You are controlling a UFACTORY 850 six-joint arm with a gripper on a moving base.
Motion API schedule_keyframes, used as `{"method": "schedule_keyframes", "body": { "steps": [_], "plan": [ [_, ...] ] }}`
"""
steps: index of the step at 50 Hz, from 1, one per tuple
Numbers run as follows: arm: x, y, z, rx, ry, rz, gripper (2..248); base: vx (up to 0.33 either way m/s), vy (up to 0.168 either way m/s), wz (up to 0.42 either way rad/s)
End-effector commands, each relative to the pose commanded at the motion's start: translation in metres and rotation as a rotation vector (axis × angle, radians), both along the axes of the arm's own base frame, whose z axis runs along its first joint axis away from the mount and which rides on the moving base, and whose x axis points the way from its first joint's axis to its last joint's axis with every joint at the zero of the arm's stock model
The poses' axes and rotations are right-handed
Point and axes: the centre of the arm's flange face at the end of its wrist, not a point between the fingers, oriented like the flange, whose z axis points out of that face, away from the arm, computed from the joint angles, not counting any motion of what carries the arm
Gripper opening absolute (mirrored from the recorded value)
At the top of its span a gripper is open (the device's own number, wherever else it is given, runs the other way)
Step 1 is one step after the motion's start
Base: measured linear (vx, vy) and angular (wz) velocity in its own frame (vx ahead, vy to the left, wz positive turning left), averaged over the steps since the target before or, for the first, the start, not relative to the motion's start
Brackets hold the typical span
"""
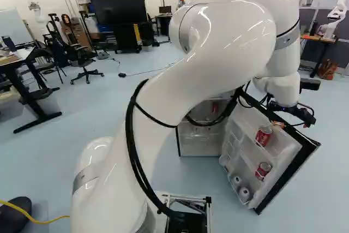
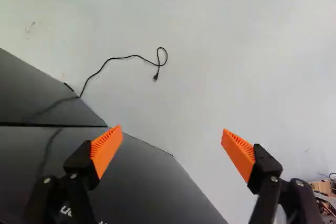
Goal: Grab a drink from the fridge
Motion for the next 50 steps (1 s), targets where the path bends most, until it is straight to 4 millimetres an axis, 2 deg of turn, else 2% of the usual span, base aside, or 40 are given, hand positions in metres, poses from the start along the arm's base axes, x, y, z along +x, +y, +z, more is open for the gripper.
{"method": "schedule_keyframes", "body": {
  "steps": [50],
  "plan": [
    [-0.028, 0.044, 0.006, 0.045, 0.030, 0.001, 247, 0.000, 0.000, 0.000]
  ]
}}
